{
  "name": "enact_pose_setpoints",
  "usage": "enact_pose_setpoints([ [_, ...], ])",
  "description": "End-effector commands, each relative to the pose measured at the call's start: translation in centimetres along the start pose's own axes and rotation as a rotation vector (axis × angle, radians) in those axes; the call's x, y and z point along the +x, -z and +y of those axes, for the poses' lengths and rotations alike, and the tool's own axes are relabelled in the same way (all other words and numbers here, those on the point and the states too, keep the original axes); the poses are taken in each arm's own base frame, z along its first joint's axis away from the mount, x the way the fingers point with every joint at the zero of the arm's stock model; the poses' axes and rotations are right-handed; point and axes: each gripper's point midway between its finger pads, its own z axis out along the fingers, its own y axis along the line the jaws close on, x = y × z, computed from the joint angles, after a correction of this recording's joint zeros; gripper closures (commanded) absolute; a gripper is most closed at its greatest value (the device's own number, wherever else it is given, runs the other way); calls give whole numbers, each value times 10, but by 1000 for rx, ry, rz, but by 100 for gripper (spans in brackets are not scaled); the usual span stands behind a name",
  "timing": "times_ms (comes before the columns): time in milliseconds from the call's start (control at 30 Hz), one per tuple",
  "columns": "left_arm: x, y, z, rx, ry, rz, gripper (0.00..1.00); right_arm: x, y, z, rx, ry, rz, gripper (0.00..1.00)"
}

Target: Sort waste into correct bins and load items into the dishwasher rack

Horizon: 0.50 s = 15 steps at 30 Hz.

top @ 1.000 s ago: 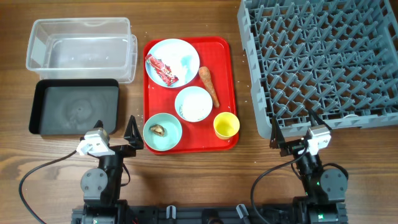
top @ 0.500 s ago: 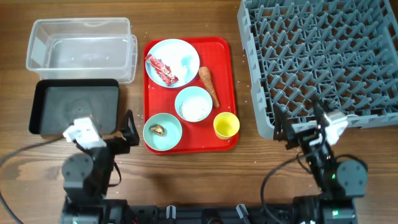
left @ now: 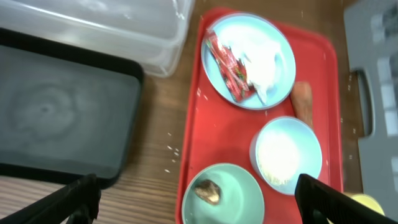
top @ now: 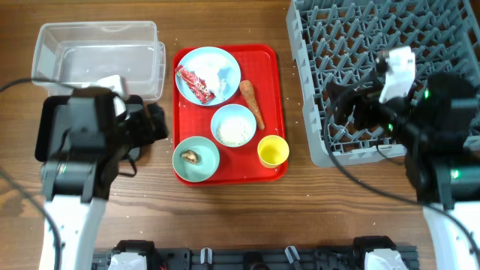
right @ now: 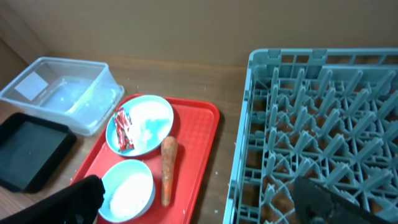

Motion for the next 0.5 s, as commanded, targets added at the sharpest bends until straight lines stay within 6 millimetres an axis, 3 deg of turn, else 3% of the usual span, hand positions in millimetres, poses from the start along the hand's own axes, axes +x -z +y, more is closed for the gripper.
enact_pose_setpoints([
  [0,19,-21,-29,40,-91,129,0,-3,-13,-4,-14,6,34,0],
  [167,53,-49,-62,102,-131,293,0,16,-30,-7,-34,-34,123,0],
  [333,87,-77,-77,111,-183,448,0,27,-38,-10,-32,-52,171,0],
  [367,101,-86,-81,98,-208,504,11,29,-39,-12,-25,-53,180,0],
  [467,127,-97,-89,82,-265,589,20,31,-39,-12,-22,-56,190,2],
])
